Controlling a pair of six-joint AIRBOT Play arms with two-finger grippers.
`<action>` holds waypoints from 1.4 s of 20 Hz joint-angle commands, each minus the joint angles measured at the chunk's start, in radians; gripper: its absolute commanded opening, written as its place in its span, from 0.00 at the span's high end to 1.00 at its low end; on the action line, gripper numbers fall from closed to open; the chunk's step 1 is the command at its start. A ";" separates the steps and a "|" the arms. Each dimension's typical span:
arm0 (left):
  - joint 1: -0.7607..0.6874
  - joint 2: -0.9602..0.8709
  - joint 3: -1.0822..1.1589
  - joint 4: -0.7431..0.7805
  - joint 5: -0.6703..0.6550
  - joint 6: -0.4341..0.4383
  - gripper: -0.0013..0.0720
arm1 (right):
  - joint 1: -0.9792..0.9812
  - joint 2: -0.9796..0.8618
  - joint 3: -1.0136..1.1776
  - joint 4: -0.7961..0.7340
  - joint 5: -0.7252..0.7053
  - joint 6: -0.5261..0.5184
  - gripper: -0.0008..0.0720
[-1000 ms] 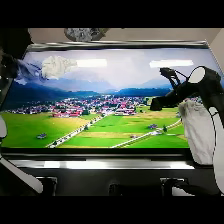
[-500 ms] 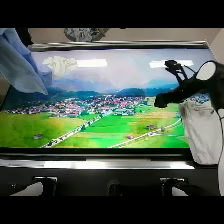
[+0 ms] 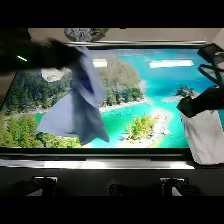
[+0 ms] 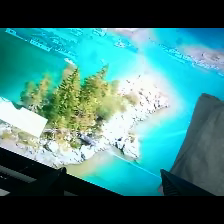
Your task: Fold the shirts.
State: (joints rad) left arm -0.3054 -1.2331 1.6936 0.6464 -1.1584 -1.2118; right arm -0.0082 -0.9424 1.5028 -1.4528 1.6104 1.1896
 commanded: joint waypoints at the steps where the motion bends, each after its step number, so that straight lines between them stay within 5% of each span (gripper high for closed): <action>1: -0.270 -0.091 -0.246 0.015 0.097 -0.007 0.93 | 0.000 0.098 0.001 -0.037 0.015 0.000 0.06; 2: -0.323 -0.131 -0.286 0.014 0.135 -0.030 0.61 | 0.000 0.103 0.001 -0.042 0.015 0.000 0.06; 3: -0.346 -0.166 -0.286 0.016 0.125 -0.053 0.06 | 0.000 0.104 0.001 -0.051 0.016 0.000 0.06; 4: -0.343 -0.182 -0.277 0.018 0.111 -0.068 0.01 | 0.000 0.102 0.001 -0.061 0.013 -0.005 0.06; 8: -0.102 -0.140 -0.164 0.272 0.005 -0.188 0.01 | 0.000 0.058 -0.016 -0.034 0.042 -0.023 0.05; 11: 0.160 -0.109 -0.130 0.603 -0.148 -0.327 0.01 | 0.000 0.008 -0.114 0.119 0.038 -0.039 0.05; 13: 0.318 -0.109 -0.157 0.695 -0.262 -0.345 0.01 | 0.000 -0.027 -0.227 0.232 0.027 -0.076 0.05; 20: 0.708 -0.108 -0.483 0.689 -0.262 -0.310 0.01 | 0.000 -0.072 -0.621 0.420 -0.148 -0.110 0.05; 28: 0.801 -0.213 -0.525 0.676 -0.158 -0.239 0.01 | 0.002 -0.072 -0.728 0.535 -0.217 -0.166 0.05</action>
State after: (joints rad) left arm 0.4736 -1.4002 1.1809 1.3308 -1.3350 -1.4796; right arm -0.0074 -1.0142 0.8051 -0.9775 1.4208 1.0458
